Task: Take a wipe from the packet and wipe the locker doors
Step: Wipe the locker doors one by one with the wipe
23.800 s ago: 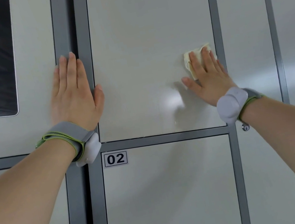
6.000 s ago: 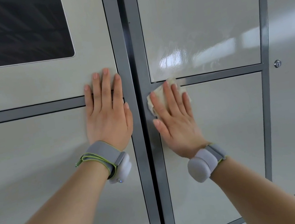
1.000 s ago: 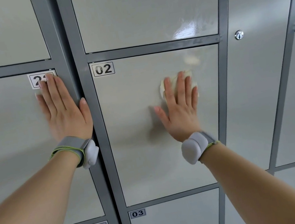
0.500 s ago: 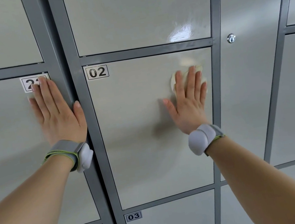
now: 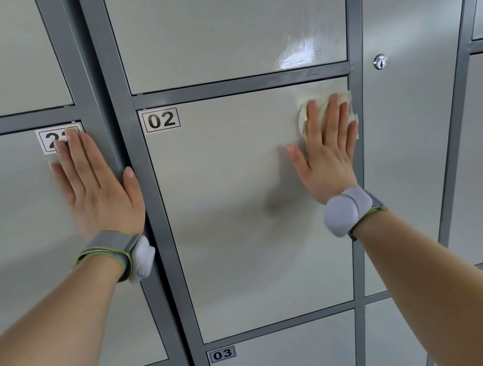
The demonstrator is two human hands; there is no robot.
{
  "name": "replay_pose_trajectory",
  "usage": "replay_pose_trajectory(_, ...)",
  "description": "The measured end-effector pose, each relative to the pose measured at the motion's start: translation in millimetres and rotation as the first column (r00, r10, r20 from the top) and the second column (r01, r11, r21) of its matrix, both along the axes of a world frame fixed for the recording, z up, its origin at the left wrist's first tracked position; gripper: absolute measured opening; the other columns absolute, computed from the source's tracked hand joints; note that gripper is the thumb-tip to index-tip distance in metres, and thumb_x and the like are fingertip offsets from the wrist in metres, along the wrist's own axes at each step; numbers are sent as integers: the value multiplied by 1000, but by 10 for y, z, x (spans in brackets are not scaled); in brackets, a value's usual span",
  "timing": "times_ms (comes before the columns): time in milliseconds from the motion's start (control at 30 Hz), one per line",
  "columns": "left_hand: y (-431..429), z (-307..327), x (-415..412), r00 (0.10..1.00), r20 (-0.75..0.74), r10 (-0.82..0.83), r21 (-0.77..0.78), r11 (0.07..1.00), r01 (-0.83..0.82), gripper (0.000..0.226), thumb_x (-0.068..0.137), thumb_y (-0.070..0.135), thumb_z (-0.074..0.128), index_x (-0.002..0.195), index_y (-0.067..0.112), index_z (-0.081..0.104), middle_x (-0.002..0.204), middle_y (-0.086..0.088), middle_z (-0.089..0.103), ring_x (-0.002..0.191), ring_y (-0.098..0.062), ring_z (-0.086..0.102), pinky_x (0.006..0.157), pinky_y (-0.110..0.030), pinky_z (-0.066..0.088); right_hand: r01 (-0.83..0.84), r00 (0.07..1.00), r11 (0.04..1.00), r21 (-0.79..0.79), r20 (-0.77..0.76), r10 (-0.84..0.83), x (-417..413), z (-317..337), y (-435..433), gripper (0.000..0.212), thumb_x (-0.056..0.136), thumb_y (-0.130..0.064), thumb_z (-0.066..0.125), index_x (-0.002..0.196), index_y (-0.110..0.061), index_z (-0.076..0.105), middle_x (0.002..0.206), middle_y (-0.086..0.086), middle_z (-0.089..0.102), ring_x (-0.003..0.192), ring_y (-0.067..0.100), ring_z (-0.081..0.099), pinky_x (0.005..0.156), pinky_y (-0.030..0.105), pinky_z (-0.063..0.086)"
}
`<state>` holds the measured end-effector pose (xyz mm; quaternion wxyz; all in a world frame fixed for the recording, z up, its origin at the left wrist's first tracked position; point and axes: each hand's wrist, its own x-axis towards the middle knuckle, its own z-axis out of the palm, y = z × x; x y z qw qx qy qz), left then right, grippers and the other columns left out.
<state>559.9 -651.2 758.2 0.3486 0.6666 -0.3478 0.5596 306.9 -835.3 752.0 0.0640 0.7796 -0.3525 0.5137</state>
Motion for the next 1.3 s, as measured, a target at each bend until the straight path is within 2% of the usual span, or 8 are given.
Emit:
replay_pose_trajectory(167,2,-6,6,1000,2,2,4,1000,-2,64,96,28,31,146,-9,15,153,-25,15,142,-40,12,117,-35,-8,-8,999,999,49,-42,10,-27,-368,61,78,89,-63,17,147,-17,-8,155,20,-13,143,36,-16,114,45,-16)
replay_pose_trajectory(333,5,-1,1,1000,-4,-1,8,1000,1,65,95,28,31,146,-9,14,153,-25,14,142,-40,11,117,-36,-8,-41,998,997,66,49,38,-1,28,24,83,85,-65,12,151,-16,-2,156,19,-15,142,34,-19,112,43,-18)
replay_pose_trajectory(467,9,3,0,1000,-4,-7,14,1000,7,65,95,28,31,146,-9,14,154,-25,13,142,-41,10,117,-36,-8,-25,998,999,37,61,23,-1,151,-9,81,87,-63,13,151,-15,1,156,19,-12,143,35,-16,112,44,-17)
replay_pose_trajectory(800,4,-3,-2,1000,3,-6,2,1000,6,64,96,29,31,146,-9,16,153,-25,15,142,-40,12,118,-37,-6,-27,999,994,110,-42,31,-81,-459,93,80,87,-65,12,149,-19,-8,155,17,-18,142,31,-22,113,41,-20)
replay_pose_trajectory(933,4,2,-4,1000,3,-10,2,1000,10,64,96,28,31,146,-9,16,153,-25,15,142,-41,12,117,-36,-7,-70,997,990,125,52,63,-55,-102,64,81,84,-65,10,151,-20,-4,156,15,-18,143,29,-21,112,41,-19)
replay_pose_trajectory(1067,11,13,-7,1000,-3,-15,7,1000,16,65,95,27,32,146,-9,14,153,-25,14,142,-40,11,117,-35,-9,-93,990,990,110,117,80,-13,115,58,75,90,-60,17,151,-22,0,157,13,-16,143,29,-19,113,41,-18)
replay_pose_trajectory(1300,1,9,-12,1000,-5,-4,0,1000,4,65,95,27,33,146,-9,15,153,-25,14,142,-40,11,117,-36,-7,-37,999,990,133,36,32,29,-521,137,75,89,-63,15,147,-22,-11,155,15,-17,143,31,-20,111,36,-23)
